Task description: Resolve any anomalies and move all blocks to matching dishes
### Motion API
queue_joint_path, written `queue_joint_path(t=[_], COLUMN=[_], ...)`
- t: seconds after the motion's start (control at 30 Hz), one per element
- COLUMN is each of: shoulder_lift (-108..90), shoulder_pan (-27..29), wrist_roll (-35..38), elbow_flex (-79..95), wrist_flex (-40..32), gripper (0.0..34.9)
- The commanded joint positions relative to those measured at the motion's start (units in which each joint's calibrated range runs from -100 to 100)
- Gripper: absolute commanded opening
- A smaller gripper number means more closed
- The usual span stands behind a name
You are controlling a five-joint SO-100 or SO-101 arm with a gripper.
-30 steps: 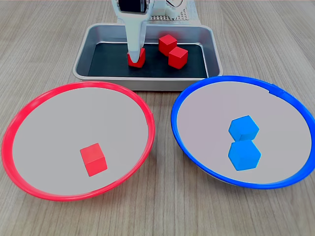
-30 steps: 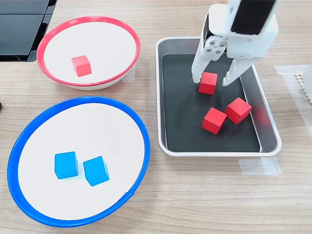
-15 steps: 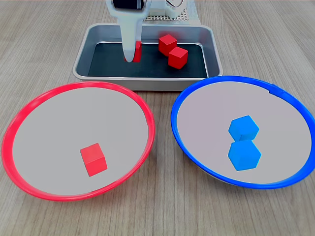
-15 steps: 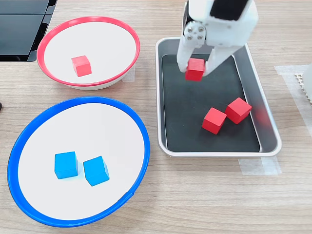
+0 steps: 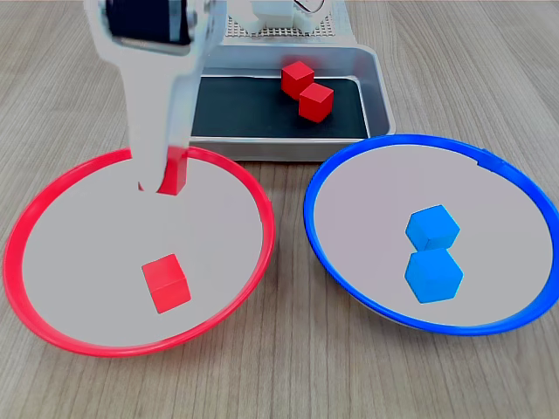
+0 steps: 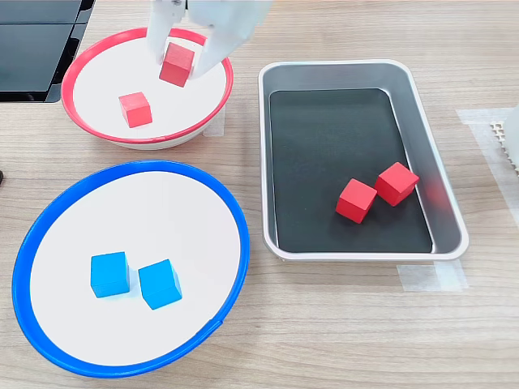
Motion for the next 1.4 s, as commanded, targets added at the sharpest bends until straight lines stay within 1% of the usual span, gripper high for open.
queue_joint_path(t=[0.0, 0.07, 0.1, 0.13, 0.27, 0.3, 0.4, 0.47, 0.53, 0.57, 0.6, 0.67, 0.7, 0.83, 0.93, 1.0, 1.03, 1.1, 1.17, 1.27, 1.33, 1.37], shoulder_lift=[3.2, 4.2, 4.2, 4.1, 0.2, -1.9, -9.1, -16.1, -23.6, -26.9, -29.6, -33.6, -36.4, -41.1, -42.8, -43.1, -42.9, -42.8, -42.8, -43.1, -42.8, -42.7], shoulder_pan=[1.5, 2.1, 2.3, 2.4, 2.5, 2.5, 2.0, 1.1, -0.3, -1.3, -2.2, -3.6, -4.9, -9.5, -13.4, -15.2, -15.5, -16.6, -18.6, -20.0, -20.8, -20.9], wrist_roll=[1.7, 2.5, 2.6, 2.7, 2.6, 2.6, 2.9, 4.2, 5.4, 6.1, 6.8, 7.3, 7.7, 8.4, 9.5, 10.3, 8.3, 6.0, 5.3, 5.0, 6.8, 8.0], elbow_flex=[-4.9, -5.4, -5.4, -5.2, -3.3, -1.9, 2.9, 9.1, 18.0, 22.6, 26.5, 32.6, 37.3, 46.0, 50.1, 51.9, 52.7, 54.2, 56.0, 57.9, 59.2, 59.6], wrist_flex=[-3.3, -3.7, -3.6, -3.2, -1.1, -0.3, 5.0, 10.2, 13.2, 13.9, 14.0, 13.4, 12.9, 12.8, 11.8, 9.6, 7.1, 6.1, 6.7, 5.8, 5.0, 4.4], gripper=[2.8, 10.4, 13.3, 15.0, 14.4, 13.5, 12.1, 10.9, 11.7, 13.2, 14.6, 16.4, 18.2, 23.0, 25.0, 23.1, 22.0, 20.7, 20.5, 20.7, 22.8, 22.8])
